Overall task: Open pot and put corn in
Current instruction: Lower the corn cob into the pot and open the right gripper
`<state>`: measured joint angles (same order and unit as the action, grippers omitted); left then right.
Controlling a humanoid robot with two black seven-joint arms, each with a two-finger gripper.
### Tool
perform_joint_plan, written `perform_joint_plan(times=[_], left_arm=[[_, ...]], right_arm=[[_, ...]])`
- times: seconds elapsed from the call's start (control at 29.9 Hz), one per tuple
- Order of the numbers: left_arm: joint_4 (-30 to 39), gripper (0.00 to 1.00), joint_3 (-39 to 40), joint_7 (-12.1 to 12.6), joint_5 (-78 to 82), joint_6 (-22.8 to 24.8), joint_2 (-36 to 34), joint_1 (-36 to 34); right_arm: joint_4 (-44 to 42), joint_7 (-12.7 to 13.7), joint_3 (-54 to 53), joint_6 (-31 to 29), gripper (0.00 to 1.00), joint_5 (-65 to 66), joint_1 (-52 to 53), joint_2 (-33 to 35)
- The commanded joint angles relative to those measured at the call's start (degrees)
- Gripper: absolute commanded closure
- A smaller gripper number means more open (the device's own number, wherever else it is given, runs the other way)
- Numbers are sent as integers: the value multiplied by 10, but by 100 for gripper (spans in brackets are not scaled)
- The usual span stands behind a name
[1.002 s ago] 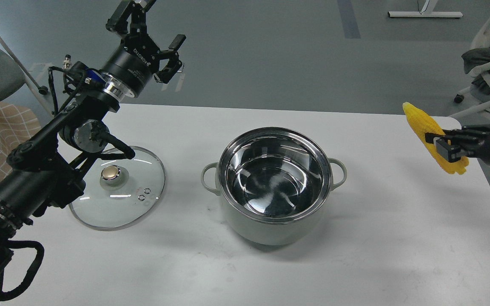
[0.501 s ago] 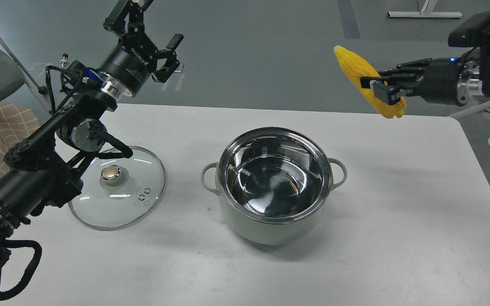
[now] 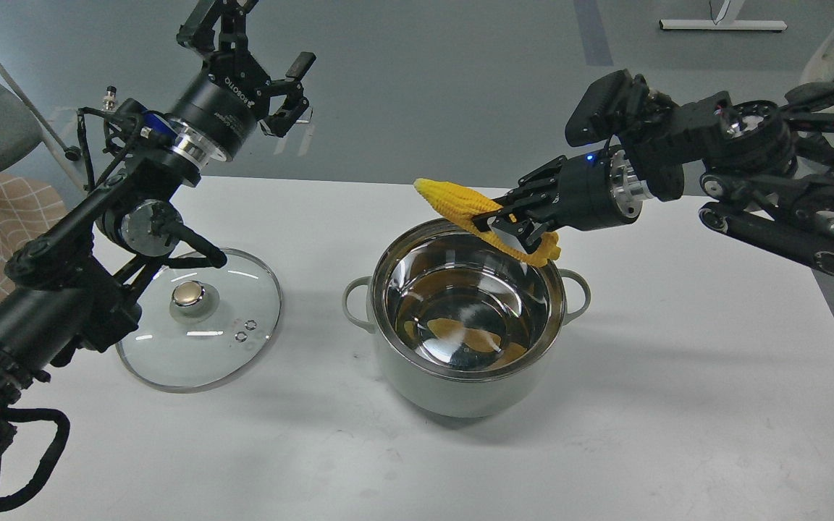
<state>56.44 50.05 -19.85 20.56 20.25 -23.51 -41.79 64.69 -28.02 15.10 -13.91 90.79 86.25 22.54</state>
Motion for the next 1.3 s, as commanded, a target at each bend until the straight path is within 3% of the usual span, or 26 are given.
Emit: perform_joint_plan(times=[0.0, 0.63, 0.83, 1.27], left_arm=[[12, 3, 1, 1, 0, -1, -7, 6], [18, 3, 10, 2, 1, -6, -10, 20], [18, 3, 10, 2, 1, -6, -11, 23], [18, 3, 10, 2, 1, -6, -11, 24]], right_arm=[[-6, 0, 14, 1, 90, -2, -5, -22], [-38, 0, 26, 5, 82, -2, -58, -61], [-45, 0, 26, 4, 65, -2, -63, -71], [-44, 0, 27, 3, 50, -2, -63, -66]])
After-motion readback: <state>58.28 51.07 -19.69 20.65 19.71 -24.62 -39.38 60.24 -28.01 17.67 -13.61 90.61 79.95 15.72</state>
